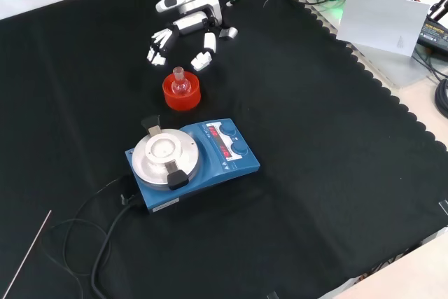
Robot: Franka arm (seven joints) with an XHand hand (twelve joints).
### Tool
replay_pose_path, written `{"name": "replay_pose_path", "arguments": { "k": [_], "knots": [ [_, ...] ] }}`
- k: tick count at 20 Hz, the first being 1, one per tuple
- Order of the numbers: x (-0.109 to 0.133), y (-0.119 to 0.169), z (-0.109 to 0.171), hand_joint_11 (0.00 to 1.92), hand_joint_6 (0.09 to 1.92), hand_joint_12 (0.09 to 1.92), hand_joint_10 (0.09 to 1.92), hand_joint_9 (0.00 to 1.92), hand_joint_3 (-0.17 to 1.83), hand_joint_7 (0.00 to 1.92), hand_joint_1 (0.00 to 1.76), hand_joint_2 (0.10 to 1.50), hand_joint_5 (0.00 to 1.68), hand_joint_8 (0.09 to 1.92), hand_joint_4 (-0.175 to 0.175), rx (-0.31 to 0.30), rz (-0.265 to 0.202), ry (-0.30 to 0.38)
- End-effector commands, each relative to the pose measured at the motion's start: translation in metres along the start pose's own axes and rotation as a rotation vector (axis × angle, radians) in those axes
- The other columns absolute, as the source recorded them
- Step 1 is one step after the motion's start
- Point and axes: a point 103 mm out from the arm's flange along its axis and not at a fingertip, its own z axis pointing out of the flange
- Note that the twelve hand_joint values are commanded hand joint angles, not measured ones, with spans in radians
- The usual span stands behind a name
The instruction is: Pick up the round-bottom flask.
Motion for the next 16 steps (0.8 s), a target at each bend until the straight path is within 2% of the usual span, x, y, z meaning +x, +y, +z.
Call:
{"name": "replay_pose_path", "arguments": {
  "k": [1, 7, 11, 16],
  "knots": [
    [0.000, 0.005, 0.009, 0.00, 0.09, 1.28, 0.57, 0.45, 0.76, 0.27, 0.93, 0.55, 0.60, 0.51, 0.036, 0.013, -0.011, 0.039],
    [-0.001, 0.006, 0.020, 0.00, 0.09, 1.27, 0.56, 0.44, 0.75, 0.26, 0.94, 0.55, 0.64, 0.50, 0.039, -0.005, -0.003, 0.118],
    [-0.003, 0.009, 0.026, 0.00, 0.11, 1.26, 0.56, 0.44, 0.75, 0.27, 0.94, 0.56, 0.67, 0.50, 0.040, -0.007, -0.004, 0.135],
    [-0.005, 0.012, 0.030, 0.00, 0.14, 1.26, 0.56, 0.45, 0.75, 0.27, 0.95, 0.57, 0.72, 0.50, 0.040, -0.044, 0.001, 0.160]
  ]
}}
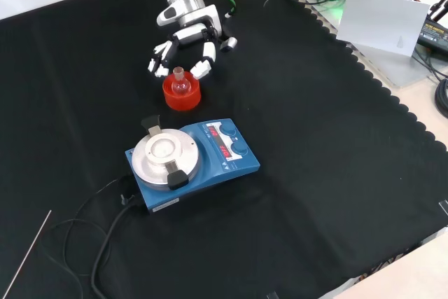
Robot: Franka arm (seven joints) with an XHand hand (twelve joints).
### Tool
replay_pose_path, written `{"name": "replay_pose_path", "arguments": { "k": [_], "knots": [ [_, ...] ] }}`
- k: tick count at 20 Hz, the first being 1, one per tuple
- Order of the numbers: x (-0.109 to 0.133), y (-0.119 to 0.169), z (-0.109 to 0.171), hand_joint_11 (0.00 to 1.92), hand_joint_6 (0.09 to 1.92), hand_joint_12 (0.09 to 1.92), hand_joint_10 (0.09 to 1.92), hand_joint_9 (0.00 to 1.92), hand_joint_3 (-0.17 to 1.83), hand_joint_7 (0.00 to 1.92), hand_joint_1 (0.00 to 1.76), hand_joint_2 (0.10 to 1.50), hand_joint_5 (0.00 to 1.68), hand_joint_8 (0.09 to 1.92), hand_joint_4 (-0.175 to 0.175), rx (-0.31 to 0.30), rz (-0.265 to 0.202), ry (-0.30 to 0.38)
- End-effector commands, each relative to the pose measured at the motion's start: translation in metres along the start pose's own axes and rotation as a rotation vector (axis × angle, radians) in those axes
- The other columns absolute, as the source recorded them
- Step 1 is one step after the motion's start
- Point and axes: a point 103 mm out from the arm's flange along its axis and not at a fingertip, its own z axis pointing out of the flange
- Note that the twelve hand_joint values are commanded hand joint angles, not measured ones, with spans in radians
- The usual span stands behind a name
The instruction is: Pick up the round-bottom flask.
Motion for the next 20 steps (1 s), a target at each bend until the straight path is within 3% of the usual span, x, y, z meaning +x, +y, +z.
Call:
{"name": "replay_pose_path", "arguments": {
  "k": [1, 9, 20],
  "knots": [
    [0.0003, 0.0058, 0.0036, 0.00, 0.17, 1.26, 0.55, 0.45, 0.74, 0.27, 0.96, 0.57, 0.73, 0.49, 0.042, -0.041, -0.009, 0.033],
    [0.0050, 0.0095, 0.0014, 0.00, 0.56, 1.28, 0.53, 0.47, 0.73, 0.28, 0.97, 0.60, 0.67, 0.47, 0.053, -0.071, -0.019, 0.053],
    [0.0036, 0.0125, 0.0015, 0.00, 0.65, 1.30, 0.54, 0.48, 0.74, 0.29, 0.96, 0.61, 0.69, 0.48, 0.051, -0.079, -0.008, 0.034]
  ]
}}
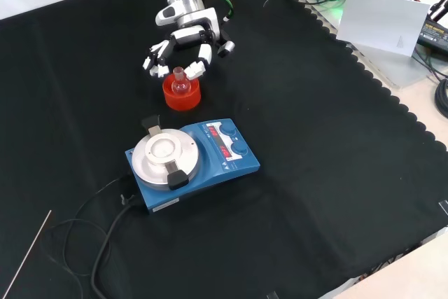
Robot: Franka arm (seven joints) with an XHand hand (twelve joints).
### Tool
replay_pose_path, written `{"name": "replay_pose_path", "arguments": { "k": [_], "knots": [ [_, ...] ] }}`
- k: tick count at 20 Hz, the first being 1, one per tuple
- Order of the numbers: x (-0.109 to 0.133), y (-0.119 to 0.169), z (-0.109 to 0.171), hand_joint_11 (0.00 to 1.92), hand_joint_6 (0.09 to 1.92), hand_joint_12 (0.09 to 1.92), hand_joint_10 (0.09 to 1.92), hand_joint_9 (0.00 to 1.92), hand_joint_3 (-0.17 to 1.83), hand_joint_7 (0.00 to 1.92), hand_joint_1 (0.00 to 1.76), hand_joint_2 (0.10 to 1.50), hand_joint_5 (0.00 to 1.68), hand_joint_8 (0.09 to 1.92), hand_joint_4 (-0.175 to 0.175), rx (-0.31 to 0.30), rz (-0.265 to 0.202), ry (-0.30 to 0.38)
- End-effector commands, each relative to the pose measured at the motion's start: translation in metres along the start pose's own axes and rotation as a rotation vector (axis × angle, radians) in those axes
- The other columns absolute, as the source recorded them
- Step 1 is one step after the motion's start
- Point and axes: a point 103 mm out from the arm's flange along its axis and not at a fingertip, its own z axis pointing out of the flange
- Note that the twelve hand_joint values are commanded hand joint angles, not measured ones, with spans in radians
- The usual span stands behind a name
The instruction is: Pick up the round-bottom flask.
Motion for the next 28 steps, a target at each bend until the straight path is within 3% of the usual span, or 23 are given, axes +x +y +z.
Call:
{"name": "replay_pose_path", "arguments": {
  "k": [1, 10, 15, 17, 19, 24, 28],
  "knots": [
    [-0.002, 0.000, 0.000, 0.00, 0.65, 1.30, 0.54, 0.48, 0.74, 0.29, 0.96, 0.61, 0.70, 0.48, 0.051, -0.004, 0.011, -0.012],
    [-0.003, 0.001, 0.003, 0.00, 0.68, 1.31, 0.54, 0.49, 0.74, 0.30, 0.97, 0.62, 0.72, 0.49, 0.050, -0.011, 0.014, -0.022],
    [-0.004, 0.000, 0.000, 0.00, 0.70, 1.34, 0.54, 0.51, 0.73, 0.33, 0.97, 0.66, 0.83, 0.50, 0.069, -0.042, 0.026, -0.031],
    [-0.003, 0.000, -0.002, 0.02, 0.94, 1.36, 0.55, 0.54, 0.41, 0.35, 0.99, 0.89, 0.91, 0.52, 0.139, -0.075, 0.042, -0.051],
    [-0.001, -0.001, -0.002, 0.06, 1.01, 1.36, 0.55, 0.57, 0.17, 0.38, 1.00, 1.03, 0.95, 0.54, 0.167, -0.100, 0.053, -0.069],
    [0.004, 0.000, -0.008, 0.15, 1.00, 1.34, 0.55, 0.65, 0.04, 0.45, 1.02, 1.09, 0.98, 0.55, 0.175, -0.134, 0.060, -0.103],
    [0.017, 0.004, -0.019, 0.17, 0.99, 1.34, 0.54, 0.66, 0.03, 0.46, 1.02, 1.09, 1.00, 0.55, 0.175, -0.108, 0.043, -0.119]
  ]
}}
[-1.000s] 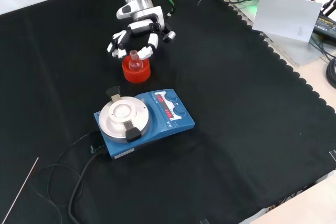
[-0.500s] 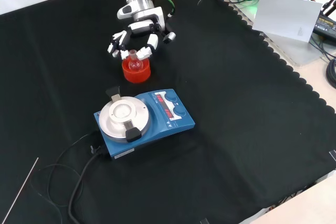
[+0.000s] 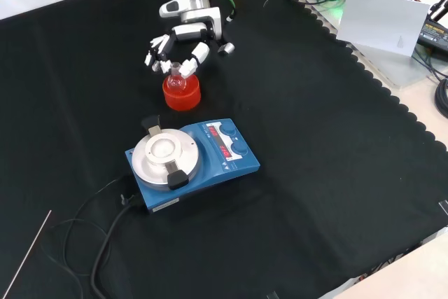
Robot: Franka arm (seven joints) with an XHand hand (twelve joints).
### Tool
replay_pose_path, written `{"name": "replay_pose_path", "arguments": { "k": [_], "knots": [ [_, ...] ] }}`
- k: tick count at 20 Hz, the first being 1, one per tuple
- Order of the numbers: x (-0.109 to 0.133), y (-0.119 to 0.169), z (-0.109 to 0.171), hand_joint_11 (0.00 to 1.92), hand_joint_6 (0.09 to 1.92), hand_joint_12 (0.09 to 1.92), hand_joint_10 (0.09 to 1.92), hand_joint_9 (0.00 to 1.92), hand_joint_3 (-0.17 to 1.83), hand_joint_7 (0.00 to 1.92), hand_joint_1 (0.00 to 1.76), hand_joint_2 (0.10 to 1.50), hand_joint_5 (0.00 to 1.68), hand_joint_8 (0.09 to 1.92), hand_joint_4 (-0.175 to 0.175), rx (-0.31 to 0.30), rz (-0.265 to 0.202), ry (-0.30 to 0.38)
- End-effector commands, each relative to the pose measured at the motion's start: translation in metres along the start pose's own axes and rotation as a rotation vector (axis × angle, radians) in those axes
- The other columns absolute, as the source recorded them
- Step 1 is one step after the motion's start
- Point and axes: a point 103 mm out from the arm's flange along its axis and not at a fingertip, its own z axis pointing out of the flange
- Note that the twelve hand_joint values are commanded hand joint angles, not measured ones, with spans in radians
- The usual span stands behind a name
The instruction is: Pick up the round-bottom flask.
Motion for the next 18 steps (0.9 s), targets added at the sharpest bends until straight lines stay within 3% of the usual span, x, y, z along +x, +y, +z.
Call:
{"name": "replay_pose_path", "arguments": {
  "k": [1, 7, 11, 18],
  "knots": [
    [0.018, 0.003, -0.015, 0.17, 0.98, 1.33, 0.53, 0.67, 0.03, 0.46, 1.02, 1.09, 1.00, 0.55, 0.175, 0.031, -0.022, -0.030],
    [0.054, 0.007, -0.039, 0.17, 0.95, 1.33, 0.52, 0.67, 0.03, 0.47, 1.03, 1.08, 1.02, 0.54, 0.175, 0.078, -0.050, -0.060],
    [0.086, 0.007, -0.037, 0.17, 0.95, 1.33, 0.52, 0.67, 0.03, 0.47, 1.03, 1.08, 1.03, 0.54, 0.175, 0.097, -0.075, -0.093],
    [0.106, 0.005, -0.064, 0.17, 0.92, 1.33, 0.51, 0.67, 0.02, 0.47, 1.04, 1.07, 1.04, 0.53, 0.175, 0.108, -0.099, -0.092]
  ]
}}
